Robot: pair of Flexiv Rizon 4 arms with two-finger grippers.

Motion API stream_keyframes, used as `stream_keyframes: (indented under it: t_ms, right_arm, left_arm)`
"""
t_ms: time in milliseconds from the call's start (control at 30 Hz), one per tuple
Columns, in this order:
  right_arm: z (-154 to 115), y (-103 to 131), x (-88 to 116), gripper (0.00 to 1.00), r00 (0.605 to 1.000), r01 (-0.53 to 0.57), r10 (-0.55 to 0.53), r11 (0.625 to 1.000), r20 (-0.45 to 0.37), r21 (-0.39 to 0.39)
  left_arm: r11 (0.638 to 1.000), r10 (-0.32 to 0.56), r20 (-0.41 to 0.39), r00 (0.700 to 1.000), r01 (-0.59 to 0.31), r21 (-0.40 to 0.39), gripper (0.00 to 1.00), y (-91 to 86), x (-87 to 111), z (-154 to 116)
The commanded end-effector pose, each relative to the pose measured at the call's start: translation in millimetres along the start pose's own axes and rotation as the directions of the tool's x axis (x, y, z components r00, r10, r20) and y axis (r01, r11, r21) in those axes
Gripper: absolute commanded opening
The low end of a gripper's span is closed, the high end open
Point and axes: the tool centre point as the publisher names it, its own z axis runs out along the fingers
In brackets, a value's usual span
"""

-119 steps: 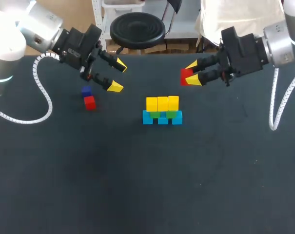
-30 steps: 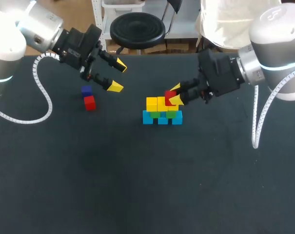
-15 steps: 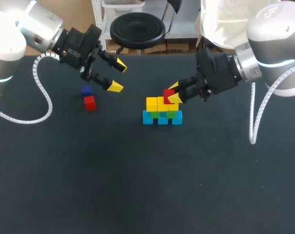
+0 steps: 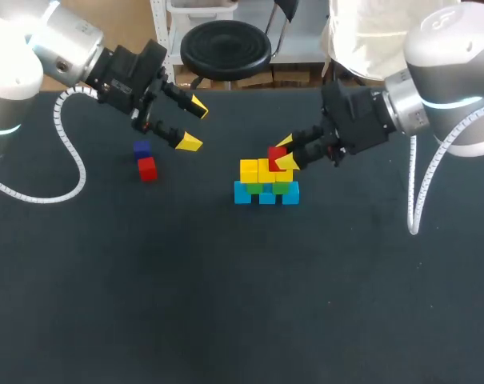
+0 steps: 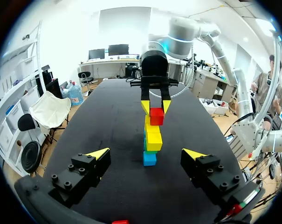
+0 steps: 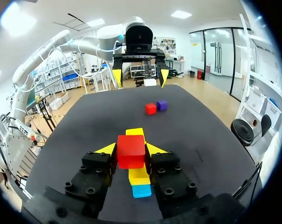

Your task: Place the blue cubes, place green cubes on the blue cubes, place the yellow cubes on the green cubes, then place the red cubes on the yellow cubes, and place purple cube on the red cubes.

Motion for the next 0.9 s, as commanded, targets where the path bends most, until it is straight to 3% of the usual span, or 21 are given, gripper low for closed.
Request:
stream_keyframes:
  t_ms: [33,900]
  right_arm:
    - [0.7,-1.5,0.4,0.00,1.000,0.000,0.000,1.000,0.001,-0.002]
    - [2.8,-6.6,0.4,0.00,1.000,0.001,-0.001,1.000,-0.002,-0.012]
  left_arm:
    - [1.000,0.001,0.001,1.000,-0.001,-0.003,1.00,-1.0,0.3,0.4]
    - [1.000,0.001,0.001,1.000,-0.001,-0.003,1.00,-1.0,0.3,0.4]
